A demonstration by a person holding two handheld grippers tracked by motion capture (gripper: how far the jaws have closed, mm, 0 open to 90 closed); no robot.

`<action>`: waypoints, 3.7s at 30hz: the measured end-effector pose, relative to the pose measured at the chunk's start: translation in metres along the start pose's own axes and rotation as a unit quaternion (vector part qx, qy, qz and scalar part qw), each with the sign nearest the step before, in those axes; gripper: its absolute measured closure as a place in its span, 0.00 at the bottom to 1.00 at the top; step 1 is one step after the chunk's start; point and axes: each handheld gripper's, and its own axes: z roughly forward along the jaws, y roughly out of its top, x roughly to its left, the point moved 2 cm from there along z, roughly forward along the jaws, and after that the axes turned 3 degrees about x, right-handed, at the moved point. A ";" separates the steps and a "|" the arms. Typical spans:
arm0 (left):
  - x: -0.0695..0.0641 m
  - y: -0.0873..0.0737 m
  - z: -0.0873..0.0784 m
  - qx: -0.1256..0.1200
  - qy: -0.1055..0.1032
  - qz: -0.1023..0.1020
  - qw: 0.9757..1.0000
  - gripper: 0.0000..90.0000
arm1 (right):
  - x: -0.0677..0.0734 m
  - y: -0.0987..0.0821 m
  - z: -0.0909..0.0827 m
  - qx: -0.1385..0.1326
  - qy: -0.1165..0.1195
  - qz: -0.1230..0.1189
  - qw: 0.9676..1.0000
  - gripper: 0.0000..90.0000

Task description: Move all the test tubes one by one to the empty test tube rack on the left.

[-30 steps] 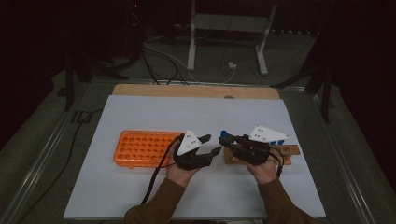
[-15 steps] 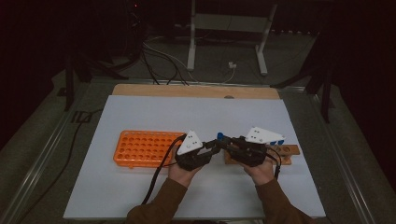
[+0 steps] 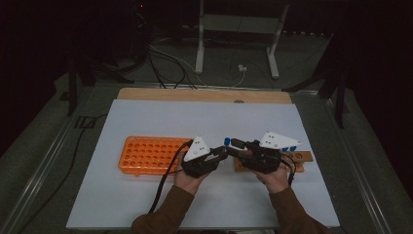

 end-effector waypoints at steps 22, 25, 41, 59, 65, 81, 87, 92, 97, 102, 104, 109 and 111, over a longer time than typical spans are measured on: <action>0.021 -0.006 -0.032 -0.010 0.042 -0.013 0.999 0.87 | -0.026 -0.006 -0.033 -0.018 -0.057 0.021 0.998 0.08; 0.023 -0.008 -0.036 -0.010 0.045 -0.016 0.999 0.87 | -0.030 -0.007 -0.038 -0.018 -0.063 0.024 0.998 0.05; 0.034 -0.023 -0.064 -0.008 0.068 -0.024 0.997 0.87 | -0.047 -0.023 -0.067 -0.013 -0.098 0.034 0.995 0.04; 0.043 -0.047 -0.075 0.019 0.079 -0.030 0.996 0.86 | -0.065 -0.031 -0.094 -0.025 -0.138 0.052 0.989 0.03; 0.047 -0.053 -0.073 0.023 0.082 -0.041 0.996 0.86 | -0.066 -0.032 -0.095 -0.026 -0.138 0.053 0.989 0.04; 0.044 -0.061 -0.060 0.043 0.083 -0.035 0.995 0.86 | -0.067 -0.035 -0.095 -0.027 -0.135 0.055 0.989 0.04; 0.042 -0.068 -0.060 0.073 0.092 -0.031 0.993 0.86 | -0.066 -0.037 -0.096 -0.024 -0.134 0.053 0.989 0.04; 0.042 -0.071 -0.058 0.092 0.095 -0.031 0.991 0.86 | -0.066 -0.037 -0.096 -0.024 -0.135 0.054 0.989 0.04; 0.041 -0.071 -0.057 0.099 0.095 -0.028 0.990 0.86 | -0.066 -0.038 -0.097 -0.025 -0.136 0.053 0.989 0.04; 0.038 -0.072 -0.055 0.109 0.101 -0.019 0.989 0.86 | -0.066 -0.038 -0.099 -0.026 -0.137 0.053 0.989 0.04; 0.037 -0.072 -0.053 0.114 0.105 -0.015 0.988 0.86 | -0.066 -0.038 -0.100 -0.026 -0.137 0.053 0.989 0.04; 0.036 -0.074 -0.051 0.124 0.107 -0.010 0.986 0.86 | -0.066 -0.039 -0.100 -0.027 -0.137 0.054 0.989 0.04; 0.037 -0.075 -0.051 0.126 0.106 -0.012 0.986 0.86 | -0.066 -0.039 -0.101 -0.027 -0.137 0.054 0.989 0.04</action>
